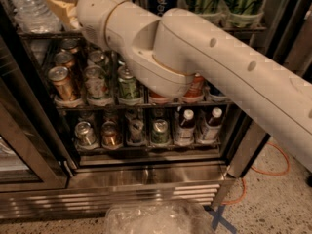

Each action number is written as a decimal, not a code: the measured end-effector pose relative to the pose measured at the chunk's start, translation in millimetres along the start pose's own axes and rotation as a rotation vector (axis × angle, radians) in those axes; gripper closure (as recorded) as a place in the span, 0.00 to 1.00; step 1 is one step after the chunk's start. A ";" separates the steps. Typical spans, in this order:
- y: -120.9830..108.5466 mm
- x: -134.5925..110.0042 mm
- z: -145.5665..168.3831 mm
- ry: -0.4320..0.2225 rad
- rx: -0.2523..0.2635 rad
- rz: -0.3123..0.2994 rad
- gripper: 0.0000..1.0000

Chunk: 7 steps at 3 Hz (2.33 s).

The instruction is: Pick water bottle from top shelf of fridge

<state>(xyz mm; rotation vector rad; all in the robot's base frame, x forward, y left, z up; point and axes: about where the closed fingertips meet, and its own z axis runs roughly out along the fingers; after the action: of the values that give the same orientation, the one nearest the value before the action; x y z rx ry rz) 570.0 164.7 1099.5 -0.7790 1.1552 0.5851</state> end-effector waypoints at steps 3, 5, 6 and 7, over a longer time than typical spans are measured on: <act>31.5 -8.2 -28.7 0.031 -0.083 0.011 1.00; 36.7 -0.8 -29.5 0.034 -0.091 0.017 1.00; 93.6 23.1 -31.5 0.098 -0.213 0.043 1.00; 93.6 23.1 -31.5 0.098 -0.213 0.043 1.00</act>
Offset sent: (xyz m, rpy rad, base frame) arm -0.1010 -0.0232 0.0092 -0.1080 0.0684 0.1625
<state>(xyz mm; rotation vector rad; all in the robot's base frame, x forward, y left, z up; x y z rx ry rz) 488.2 197.2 1049.1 -0.9758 1.2149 0.7206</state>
